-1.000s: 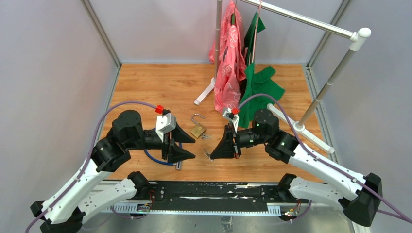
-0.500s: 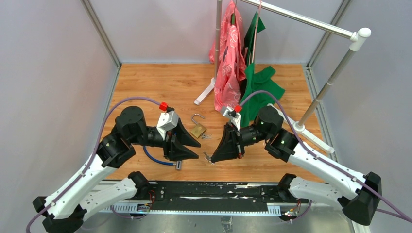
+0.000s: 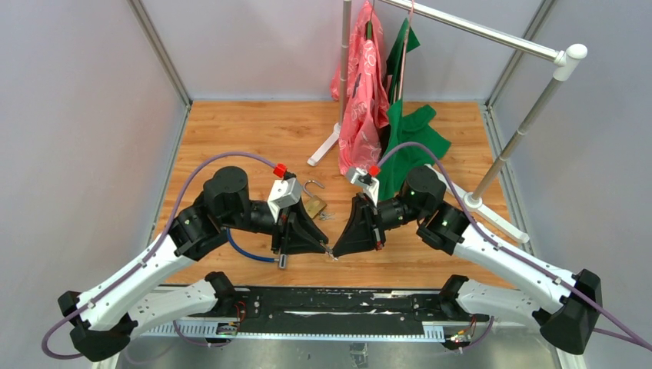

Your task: Unlock with the key

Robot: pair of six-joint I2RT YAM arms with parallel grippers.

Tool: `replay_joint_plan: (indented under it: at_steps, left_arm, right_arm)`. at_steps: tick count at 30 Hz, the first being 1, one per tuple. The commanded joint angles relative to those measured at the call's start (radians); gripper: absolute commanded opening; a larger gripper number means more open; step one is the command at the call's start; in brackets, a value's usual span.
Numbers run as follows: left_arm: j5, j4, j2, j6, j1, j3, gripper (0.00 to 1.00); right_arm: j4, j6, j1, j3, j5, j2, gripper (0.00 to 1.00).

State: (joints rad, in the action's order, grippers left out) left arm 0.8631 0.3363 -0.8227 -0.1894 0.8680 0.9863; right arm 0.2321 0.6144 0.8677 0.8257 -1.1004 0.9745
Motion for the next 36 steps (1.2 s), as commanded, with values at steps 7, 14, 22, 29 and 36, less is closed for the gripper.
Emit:
replay_joint_plan:
  at_steps: [7,14,22,29,36]
  left_arm:
    - [-0.031,-0.001,-0.001,0.006,0.017,-0.008,0.00]
    - [-0.170,0.121,0.000,0.050,0.019,0.023,0.00]
    - [-0.731,0.475,-0.041,0.135,0.018,0.170,0.00]
    - [-0.996,0.627,-0.092,0.095,0.017,0.269,0.00]
    - [-0.966,0.556,-0.098,0.053,0.017,0.281,0.00]
  right_arm:
    - [0.025,0.004,-0.003,0.024,-0.030,0.004,0.00]
    - [-0.233,-0.152,-0.003,0.083,0.147,-0.004,0.52]
    - [-0.372,-0.329,-0.003,0.056,0.627,-0.059,0.68]
    - [-0.207,-0.419,-0.003,-0.040,0.788,-0.142,0.66]
    - [-0.200,-0.391,-0.003,0.015,0.661,-0.073,0.64]
